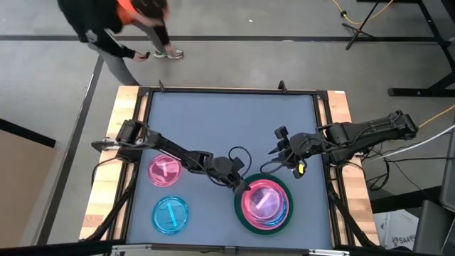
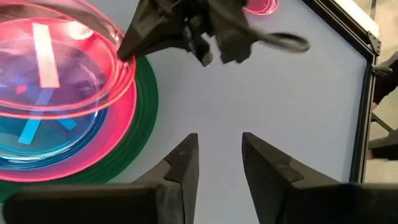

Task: Stack plastic plates
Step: Stack the right light pink plate on top of the blue plate

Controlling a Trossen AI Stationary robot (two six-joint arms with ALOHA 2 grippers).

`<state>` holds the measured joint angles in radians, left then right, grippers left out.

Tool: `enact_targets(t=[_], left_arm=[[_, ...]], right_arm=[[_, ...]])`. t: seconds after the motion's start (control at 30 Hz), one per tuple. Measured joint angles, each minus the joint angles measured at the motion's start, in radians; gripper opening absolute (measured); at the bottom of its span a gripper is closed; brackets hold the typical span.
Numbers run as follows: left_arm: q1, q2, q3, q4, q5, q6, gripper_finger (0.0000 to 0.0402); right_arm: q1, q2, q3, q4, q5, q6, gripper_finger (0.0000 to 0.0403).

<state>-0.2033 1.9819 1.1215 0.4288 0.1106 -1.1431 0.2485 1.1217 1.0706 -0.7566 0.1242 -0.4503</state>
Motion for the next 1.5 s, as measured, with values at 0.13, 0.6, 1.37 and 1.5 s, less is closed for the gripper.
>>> enact_targets(t=[0.13,0.6,1.37,1.5], left_arm=[[-0.001,0.058,0.081,0.006,0.012,0.018,0.0001],[0.0,0.137,0.242,-0.215,-0.019,0.159,0.0002],[-0.01,0.136,0.241,-0.248,-0.096,0.225,0.0068],[-0.013,0.136,0.241,-0.251,-0.101,0.283,0.009]], right_arm=[[0.0,0.0,0.0,0.0,0.0,0.0,0.0113],[0.0,0.0,0.0,0.0,0.0,0.0,0.0113],[0.0,0.0,0.0,-0.001,0.0,0.0,0.0113],[0.0,0.0,0.0,-0.001,0.0,0.0,0.0113]])
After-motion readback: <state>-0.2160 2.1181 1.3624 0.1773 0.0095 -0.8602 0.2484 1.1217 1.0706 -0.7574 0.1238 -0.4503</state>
